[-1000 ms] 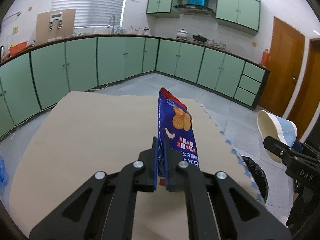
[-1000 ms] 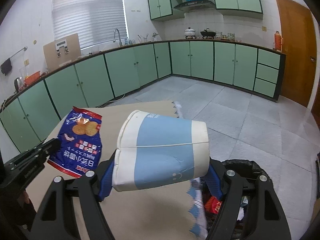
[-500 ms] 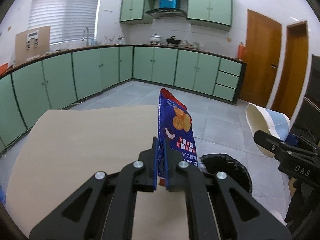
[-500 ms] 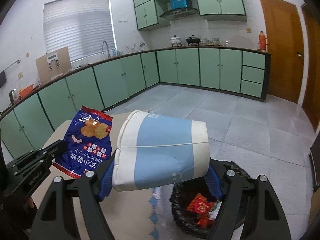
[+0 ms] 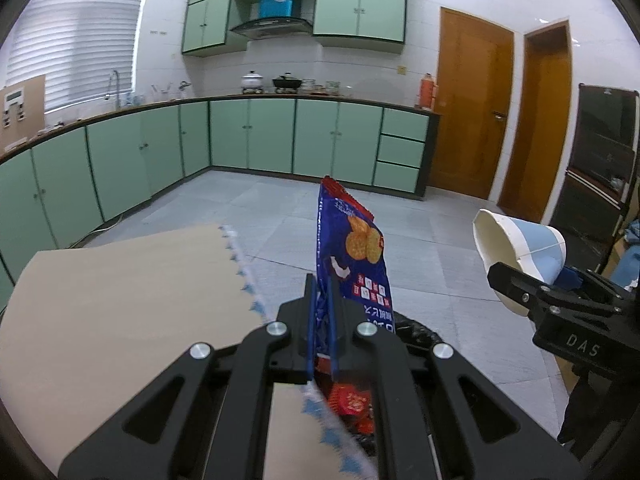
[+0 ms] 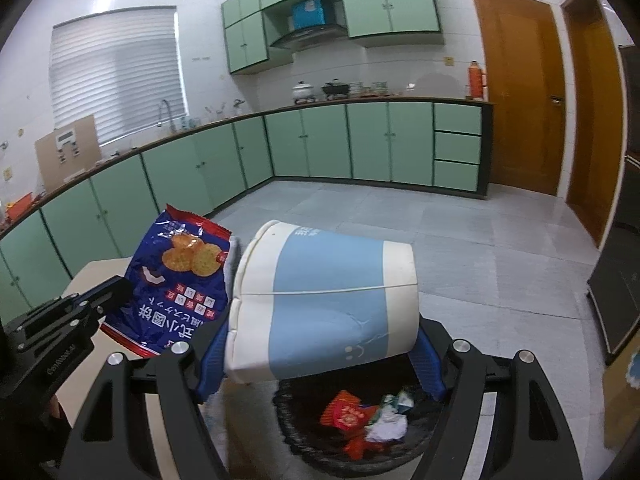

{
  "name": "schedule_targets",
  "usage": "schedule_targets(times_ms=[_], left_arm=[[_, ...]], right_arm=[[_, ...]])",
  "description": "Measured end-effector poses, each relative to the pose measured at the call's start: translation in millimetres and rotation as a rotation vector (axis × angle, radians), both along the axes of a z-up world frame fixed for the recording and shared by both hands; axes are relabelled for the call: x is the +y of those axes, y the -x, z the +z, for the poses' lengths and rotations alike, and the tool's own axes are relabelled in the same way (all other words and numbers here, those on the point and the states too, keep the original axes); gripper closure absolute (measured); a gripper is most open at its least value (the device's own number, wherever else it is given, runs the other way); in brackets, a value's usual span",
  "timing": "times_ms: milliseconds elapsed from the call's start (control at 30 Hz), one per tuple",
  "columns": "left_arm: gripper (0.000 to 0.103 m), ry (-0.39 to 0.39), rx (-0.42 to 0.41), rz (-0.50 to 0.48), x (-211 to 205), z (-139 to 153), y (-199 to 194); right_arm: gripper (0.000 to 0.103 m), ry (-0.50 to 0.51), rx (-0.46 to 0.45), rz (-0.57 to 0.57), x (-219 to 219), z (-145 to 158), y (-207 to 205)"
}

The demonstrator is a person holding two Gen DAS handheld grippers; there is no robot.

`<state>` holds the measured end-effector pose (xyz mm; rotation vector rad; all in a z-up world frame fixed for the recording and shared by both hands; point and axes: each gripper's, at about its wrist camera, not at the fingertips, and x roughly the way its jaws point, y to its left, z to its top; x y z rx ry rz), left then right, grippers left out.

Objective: Collect trash
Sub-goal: 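Carry the paper cup and snack bag over the black bin, then open both tools over the black bin to drop the cup and snack bag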

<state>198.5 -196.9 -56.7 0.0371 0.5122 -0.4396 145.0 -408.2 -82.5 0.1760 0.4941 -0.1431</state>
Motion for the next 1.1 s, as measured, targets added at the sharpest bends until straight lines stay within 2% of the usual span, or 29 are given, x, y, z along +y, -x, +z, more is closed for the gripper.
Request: schedule_targets(times_ms=[267,800,1100], left_arm=[[0.099,-0.001,0.027,-0.058,-43,-15,-20],[0.099,-0.072,0.137,-0.100,-103,-75,-73],[0.098,-0.099,0.160,-0.110,-124,-92,-89]], right_arm=[[0.028,0.005,0.011,-0.056,-30,-10,3],[0.028,-0.004,0.131,-0.129,-79,-79,-28],[0.028,-0.028,0.181,-0.135,-94,-108,-49]])
